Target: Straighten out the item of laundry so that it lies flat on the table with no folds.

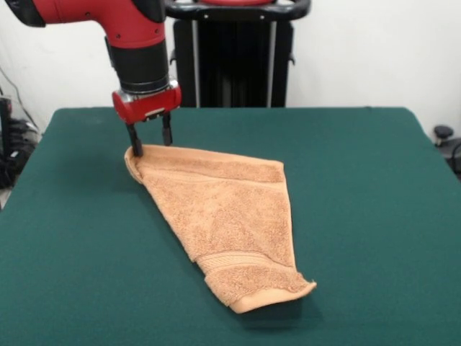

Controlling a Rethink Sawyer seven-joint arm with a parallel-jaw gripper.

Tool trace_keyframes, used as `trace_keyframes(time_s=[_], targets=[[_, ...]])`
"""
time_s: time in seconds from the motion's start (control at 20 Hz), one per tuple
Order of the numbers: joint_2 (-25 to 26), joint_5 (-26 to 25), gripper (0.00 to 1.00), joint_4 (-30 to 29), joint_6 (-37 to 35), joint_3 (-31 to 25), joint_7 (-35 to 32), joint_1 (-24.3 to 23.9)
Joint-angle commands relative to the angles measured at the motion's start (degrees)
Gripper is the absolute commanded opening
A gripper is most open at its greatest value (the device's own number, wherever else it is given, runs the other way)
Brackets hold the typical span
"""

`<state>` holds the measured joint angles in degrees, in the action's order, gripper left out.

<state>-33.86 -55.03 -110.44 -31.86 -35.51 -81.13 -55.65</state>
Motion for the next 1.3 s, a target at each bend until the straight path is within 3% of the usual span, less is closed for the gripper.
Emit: trace_keyframes(time_s=[0.05,0.9,1.3], targets=[[1.2,-0.7,1.00,1.2,3.5,-3.0,3.1,1.8],[3.3,-0.1,1.00,2.6,2.9,-3.6,5.2,0.0],[5.9,3.0,1.00,5.3,-1.8,-6.4,12.6,-4.4]])
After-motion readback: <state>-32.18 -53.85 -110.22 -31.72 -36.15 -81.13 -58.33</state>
